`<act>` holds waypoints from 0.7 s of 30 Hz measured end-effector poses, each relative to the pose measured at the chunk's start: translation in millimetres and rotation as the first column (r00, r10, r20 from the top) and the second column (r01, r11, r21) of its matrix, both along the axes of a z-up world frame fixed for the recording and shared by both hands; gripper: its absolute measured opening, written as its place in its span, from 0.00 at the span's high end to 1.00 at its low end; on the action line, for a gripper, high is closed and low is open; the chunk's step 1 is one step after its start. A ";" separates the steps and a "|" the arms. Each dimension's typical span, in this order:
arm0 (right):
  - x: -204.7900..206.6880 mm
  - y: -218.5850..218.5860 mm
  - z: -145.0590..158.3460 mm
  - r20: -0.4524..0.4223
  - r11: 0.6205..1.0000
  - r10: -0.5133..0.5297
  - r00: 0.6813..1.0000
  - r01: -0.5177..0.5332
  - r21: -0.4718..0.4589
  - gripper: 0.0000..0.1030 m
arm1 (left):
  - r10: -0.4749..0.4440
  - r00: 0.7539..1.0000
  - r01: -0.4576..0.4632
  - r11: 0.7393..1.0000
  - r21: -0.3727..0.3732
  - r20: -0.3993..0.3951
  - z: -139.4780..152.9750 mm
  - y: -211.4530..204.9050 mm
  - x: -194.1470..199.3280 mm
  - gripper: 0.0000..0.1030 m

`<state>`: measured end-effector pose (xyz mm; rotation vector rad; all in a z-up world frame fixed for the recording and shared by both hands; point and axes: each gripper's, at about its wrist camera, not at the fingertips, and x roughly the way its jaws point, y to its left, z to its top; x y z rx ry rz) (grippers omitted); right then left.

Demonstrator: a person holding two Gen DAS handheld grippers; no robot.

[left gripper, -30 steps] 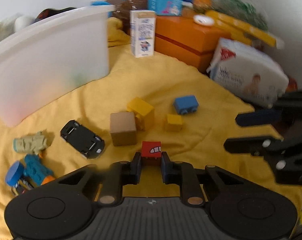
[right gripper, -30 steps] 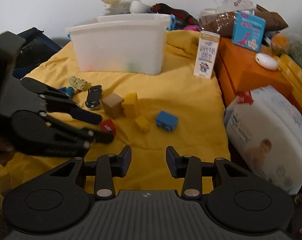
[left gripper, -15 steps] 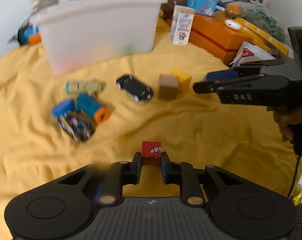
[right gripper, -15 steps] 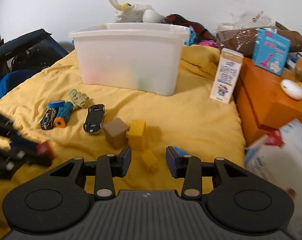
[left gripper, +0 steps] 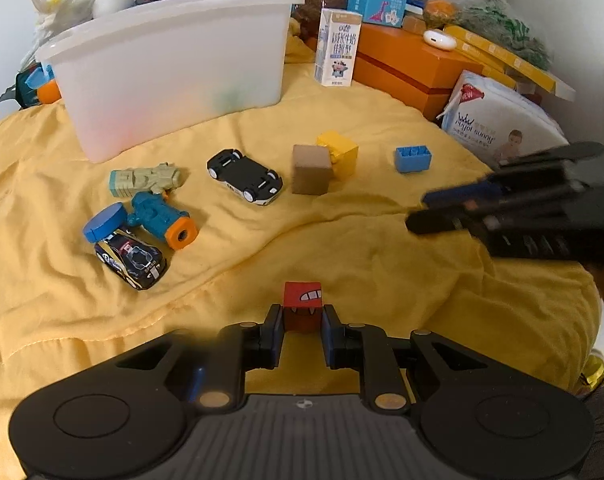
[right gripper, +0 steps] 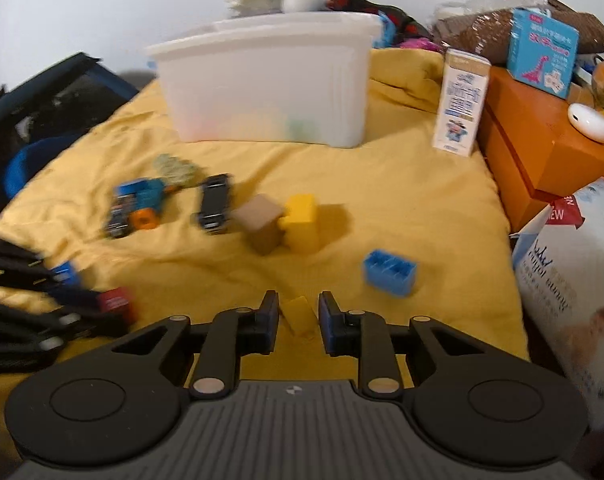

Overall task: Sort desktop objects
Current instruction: 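Grasp the small yellow brick with the right tool while the left tool grasps the red face block, then carry the yellow brick and red block over the white bin and open both tools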

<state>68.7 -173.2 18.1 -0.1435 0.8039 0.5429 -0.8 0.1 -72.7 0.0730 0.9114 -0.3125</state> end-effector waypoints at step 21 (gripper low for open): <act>-25.9 21.0 -21.0 -0.007 0.998 0.054 0.999 -0.054 -0.030 0.77 | -0.026 1.000 0.026 0.999 -0.020 -0.003 3.8 2.6 1.3 0.78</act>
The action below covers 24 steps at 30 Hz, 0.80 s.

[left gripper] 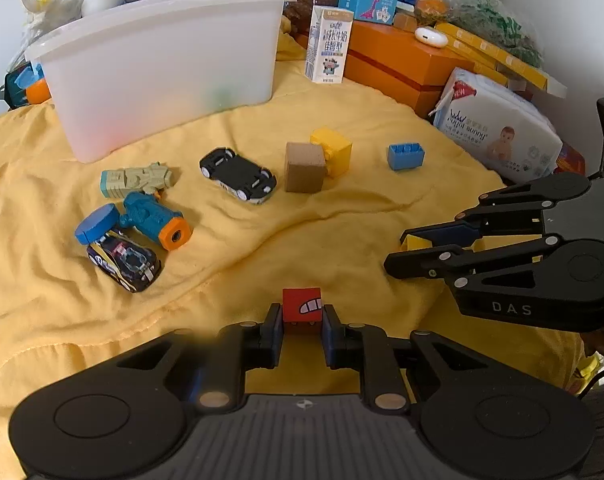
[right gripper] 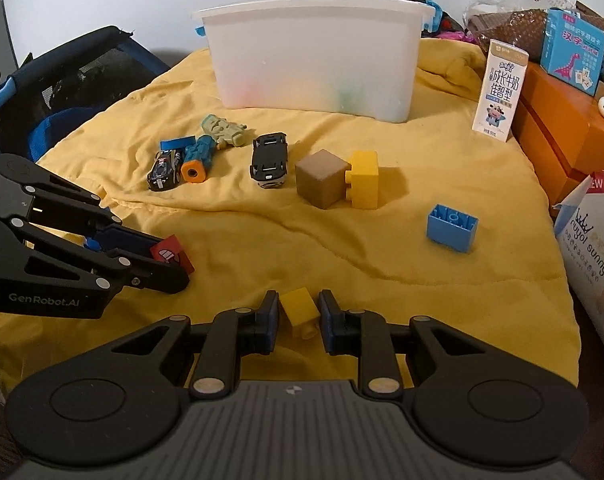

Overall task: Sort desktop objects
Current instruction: 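Carry the yellow brick and red block over the white bin and open both tools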

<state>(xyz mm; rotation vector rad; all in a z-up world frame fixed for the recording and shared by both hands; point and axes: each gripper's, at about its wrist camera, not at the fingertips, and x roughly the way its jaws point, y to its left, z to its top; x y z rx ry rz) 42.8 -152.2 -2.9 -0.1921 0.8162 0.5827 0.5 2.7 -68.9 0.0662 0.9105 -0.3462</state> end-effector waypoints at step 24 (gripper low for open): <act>105.1 34.2 144.1 0.373 0.986 -0.009 0.928 -0.053 0.157 0.77 | 0.118 0.899 -0.147 0.988 0.037 0.422 172.9 31.8 134.1 0.78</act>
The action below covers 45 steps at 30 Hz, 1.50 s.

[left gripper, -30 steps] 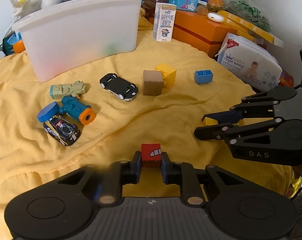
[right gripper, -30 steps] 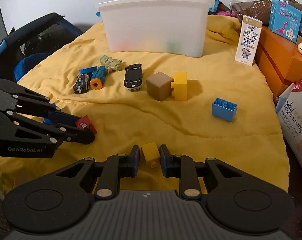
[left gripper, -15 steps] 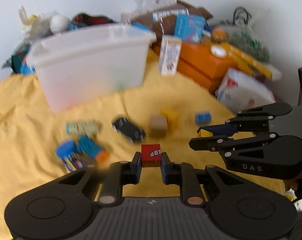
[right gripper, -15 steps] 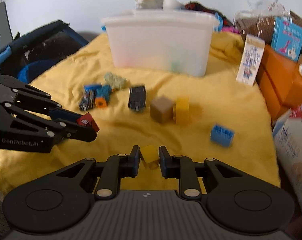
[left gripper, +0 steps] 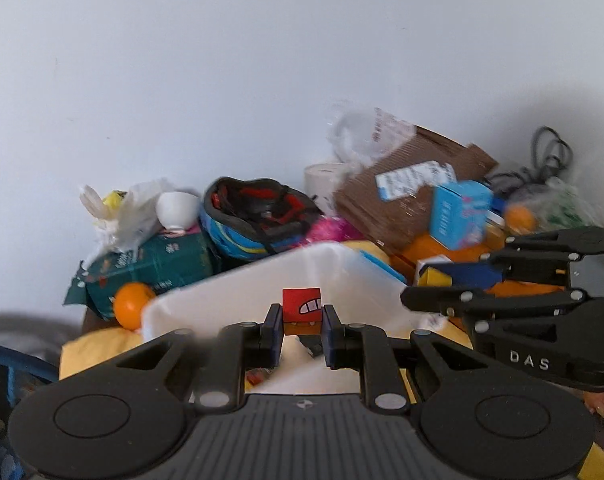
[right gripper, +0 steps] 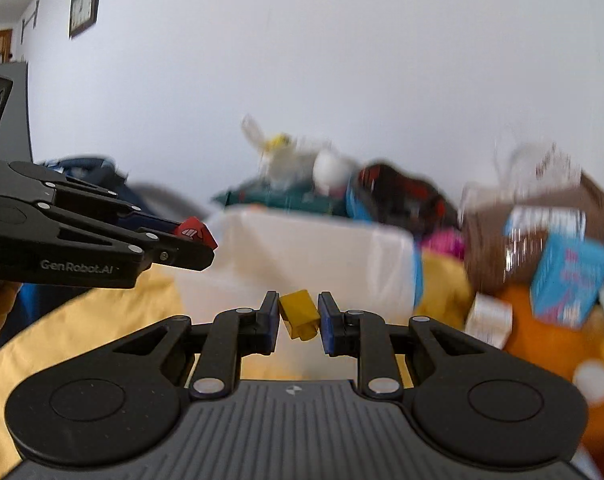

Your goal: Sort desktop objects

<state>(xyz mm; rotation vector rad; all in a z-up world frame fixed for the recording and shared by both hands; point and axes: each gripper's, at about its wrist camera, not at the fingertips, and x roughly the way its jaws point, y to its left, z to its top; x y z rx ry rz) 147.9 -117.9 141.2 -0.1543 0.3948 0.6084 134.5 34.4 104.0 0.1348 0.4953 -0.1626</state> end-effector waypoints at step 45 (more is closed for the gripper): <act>-48.7 -31.2 -143.2 -0.085 0.845 -0.164 0.983 0.095 -0.526 0.71 | -0.231 0.936 0.264 0.960 0.095 -0.267 -135.5 -94.7 -53.0 0.35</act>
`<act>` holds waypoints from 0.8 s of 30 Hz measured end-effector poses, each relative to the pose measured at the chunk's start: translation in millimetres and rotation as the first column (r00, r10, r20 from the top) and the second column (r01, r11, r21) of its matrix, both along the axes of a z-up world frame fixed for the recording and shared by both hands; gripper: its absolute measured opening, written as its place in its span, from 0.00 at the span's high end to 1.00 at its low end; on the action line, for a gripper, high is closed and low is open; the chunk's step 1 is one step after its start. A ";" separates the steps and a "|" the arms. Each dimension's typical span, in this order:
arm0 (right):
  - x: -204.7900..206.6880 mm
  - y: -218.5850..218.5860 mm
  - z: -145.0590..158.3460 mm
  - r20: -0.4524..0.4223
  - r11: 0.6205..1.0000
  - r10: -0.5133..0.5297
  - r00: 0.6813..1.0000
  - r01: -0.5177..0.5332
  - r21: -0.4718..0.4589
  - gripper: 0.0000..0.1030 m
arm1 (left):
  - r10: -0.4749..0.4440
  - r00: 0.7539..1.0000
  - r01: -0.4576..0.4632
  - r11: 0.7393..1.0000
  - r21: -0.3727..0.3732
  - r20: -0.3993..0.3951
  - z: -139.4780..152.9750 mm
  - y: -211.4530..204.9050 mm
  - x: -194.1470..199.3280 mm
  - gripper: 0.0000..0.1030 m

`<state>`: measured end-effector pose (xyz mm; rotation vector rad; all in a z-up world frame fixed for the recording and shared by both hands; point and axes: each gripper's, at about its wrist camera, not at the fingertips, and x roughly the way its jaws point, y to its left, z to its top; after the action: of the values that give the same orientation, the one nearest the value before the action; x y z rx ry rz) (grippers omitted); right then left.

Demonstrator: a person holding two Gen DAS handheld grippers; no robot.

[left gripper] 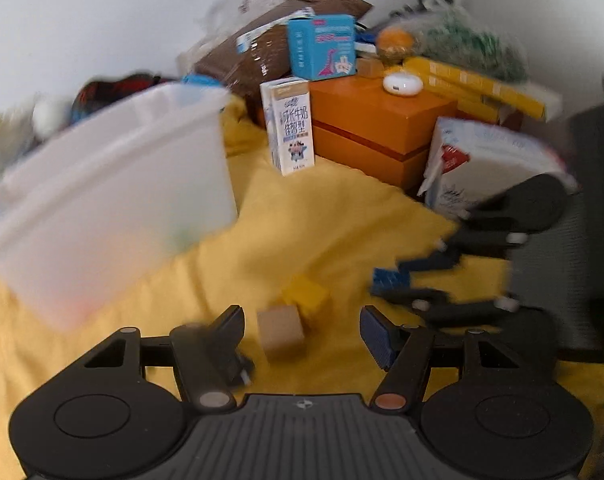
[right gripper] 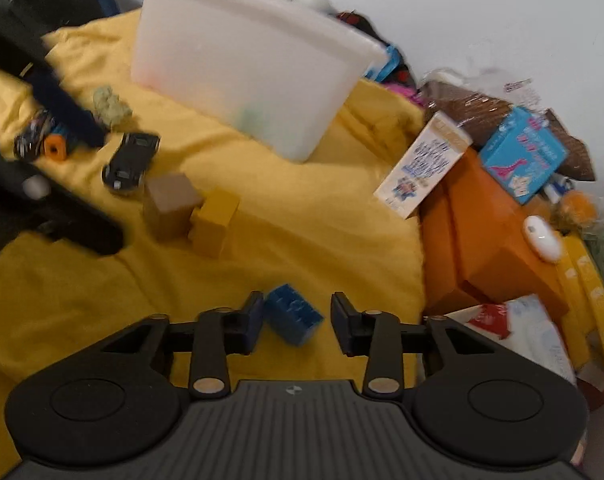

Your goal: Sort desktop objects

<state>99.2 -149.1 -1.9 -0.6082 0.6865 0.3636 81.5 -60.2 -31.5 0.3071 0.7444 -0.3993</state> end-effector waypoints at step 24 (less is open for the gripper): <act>-62.9 -25.0 27.7 -0.206 0.938 0.014 0.978 0.059 0.341 0.83 | -0.077 0.996 0.063 0.948 0.313 0.034 3.9 30.4 -82.4 0.62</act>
<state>36.3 -174.1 25.7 -0.2284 0.8045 0.5177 -0.8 -29.9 -27.6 0.6405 0.7528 -0.3396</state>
